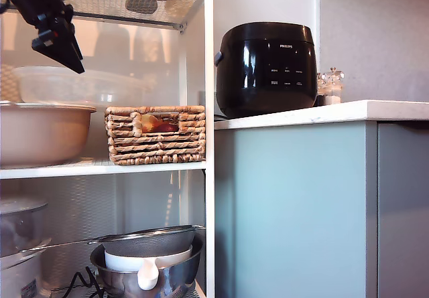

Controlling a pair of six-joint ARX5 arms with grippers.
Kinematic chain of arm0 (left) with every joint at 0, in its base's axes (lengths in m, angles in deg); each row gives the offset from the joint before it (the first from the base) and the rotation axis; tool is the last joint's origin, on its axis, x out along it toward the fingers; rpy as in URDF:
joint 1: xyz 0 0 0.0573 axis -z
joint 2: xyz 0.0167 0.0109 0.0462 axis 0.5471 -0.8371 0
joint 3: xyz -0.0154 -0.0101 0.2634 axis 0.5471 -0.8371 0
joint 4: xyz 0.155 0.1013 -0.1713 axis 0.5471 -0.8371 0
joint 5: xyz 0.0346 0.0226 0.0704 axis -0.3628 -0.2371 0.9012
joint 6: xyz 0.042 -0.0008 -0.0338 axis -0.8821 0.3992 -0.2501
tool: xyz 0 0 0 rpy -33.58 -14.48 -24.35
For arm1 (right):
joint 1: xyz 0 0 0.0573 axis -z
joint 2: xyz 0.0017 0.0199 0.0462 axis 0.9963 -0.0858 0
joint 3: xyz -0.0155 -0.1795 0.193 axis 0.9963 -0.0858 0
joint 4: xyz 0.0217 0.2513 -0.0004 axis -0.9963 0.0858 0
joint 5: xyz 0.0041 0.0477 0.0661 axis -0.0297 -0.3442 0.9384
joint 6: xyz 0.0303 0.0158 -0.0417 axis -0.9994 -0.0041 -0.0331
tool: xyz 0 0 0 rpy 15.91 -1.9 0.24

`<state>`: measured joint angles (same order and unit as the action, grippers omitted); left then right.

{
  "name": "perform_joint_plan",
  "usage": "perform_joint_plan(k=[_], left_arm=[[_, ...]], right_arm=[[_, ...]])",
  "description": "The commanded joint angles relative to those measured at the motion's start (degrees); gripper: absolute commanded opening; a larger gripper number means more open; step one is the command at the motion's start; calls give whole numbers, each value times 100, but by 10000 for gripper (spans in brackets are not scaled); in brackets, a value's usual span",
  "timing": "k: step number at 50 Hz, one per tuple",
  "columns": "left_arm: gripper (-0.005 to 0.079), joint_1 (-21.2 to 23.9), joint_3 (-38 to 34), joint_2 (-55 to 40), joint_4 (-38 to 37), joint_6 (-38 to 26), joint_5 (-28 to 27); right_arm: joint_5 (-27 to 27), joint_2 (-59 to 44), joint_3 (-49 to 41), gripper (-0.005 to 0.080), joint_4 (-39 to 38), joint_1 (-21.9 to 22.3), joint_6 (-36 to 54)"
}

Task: Pick up the plastic microwave lid from the shelf, then place it on the counter next to you

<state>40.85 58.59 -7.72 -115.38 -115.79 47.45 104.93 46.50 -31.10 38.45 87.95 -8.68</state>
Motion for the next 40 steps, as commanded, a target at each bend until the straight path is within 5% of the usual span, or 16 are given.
perform_joint_plan(k=[1, 34, 40], left_arm=[[404, -48, 105, -149, 11, -70, 37], [402, -422, 356, -866, 35, -85, 37], [339, -420, 356, -883, 72, -129, 31]], right_arm=[[2, 35, 35, -12, -26, -24, 0], [2, 35, 35, -12, -28, -24, -2], [2, 35, 35, -12, -28, -24, -2]])
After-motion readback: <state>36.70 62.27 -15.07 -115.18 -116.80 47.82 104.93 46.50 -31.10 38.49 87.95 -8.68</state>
